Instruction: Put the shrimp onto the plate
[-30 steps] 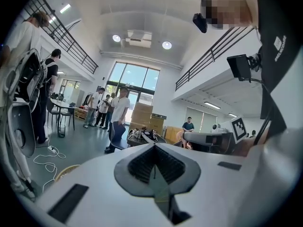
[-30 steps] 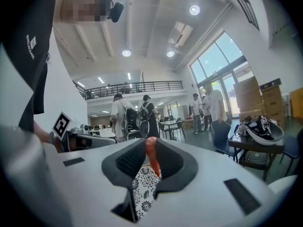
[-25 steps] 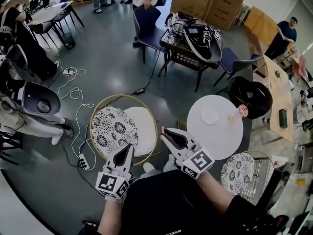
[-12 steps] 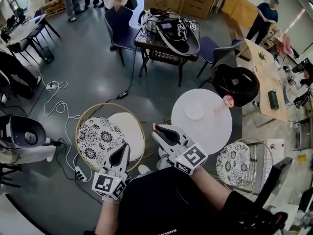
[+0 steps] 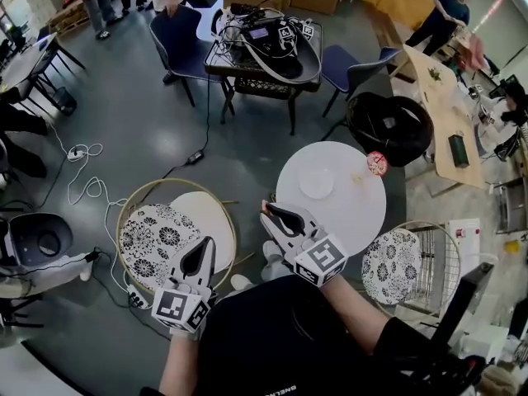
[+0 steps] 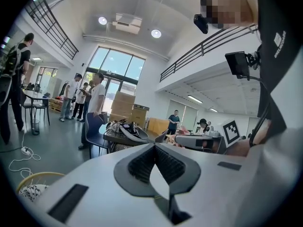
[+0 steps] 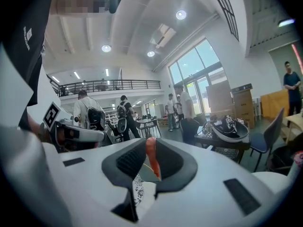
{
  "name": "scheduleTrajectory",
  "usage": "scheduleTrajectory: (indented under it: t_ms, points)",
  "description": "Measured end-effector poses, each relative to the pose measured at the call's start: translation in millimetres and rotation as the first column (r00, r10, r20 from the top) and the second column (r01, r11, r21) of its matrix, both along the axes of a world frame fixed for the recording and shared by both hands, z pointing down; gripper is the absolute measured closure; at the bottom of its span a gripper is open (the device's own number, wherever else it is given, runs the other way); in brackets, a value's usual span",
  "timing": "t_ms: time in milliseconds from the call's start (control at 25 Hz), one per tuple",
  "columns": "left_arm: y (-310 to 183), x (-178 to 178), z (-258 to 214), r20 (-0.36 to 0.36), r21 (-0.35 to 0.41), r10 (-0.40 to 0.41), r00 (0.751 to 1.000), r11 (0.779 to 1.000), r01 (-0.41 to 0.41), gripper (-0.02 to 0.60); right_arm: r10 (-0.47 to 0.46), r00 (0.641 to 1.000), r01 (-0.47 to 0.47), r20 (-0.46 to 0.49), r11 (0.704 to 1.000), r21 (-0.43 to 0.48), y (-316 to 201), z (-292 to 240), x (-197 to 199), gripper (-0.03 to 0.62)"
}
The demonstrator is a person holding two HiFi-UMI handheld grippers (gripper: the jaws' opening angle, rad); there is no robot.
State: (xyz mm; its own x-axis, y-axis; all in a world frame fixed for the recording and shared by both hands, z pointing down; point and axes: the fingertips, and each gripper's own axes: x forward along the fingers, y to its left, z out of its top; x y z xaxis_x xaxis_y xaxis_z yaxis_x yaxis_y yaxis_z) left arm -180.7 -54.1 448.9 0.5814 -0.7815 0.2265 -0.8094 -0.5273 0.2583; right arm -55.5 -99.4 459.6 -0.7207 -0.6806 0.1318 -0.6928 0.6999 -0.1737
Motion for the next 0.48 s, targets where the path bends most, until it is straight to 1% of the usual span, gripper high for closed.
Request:
scheduleTrajectory:
  t_ms: [240,480]
  points:
    - [-18.3,27.1,6.8,0.019,-0.024,0.032,0.999,0.999,-0.031,0.577,0.056,0.997,-0.058,-0.057,0.998,-0.039,-26.1,35.9,41.4,0.522]
    - [-32.0,52.3,13.4,0.043,-0.053,0.053,0.998,0.997,-0.05,0.577,0.101,0.99,-0.111,-0.098,0.989,-0.1,-54.4,75.1,84.2,0.523]
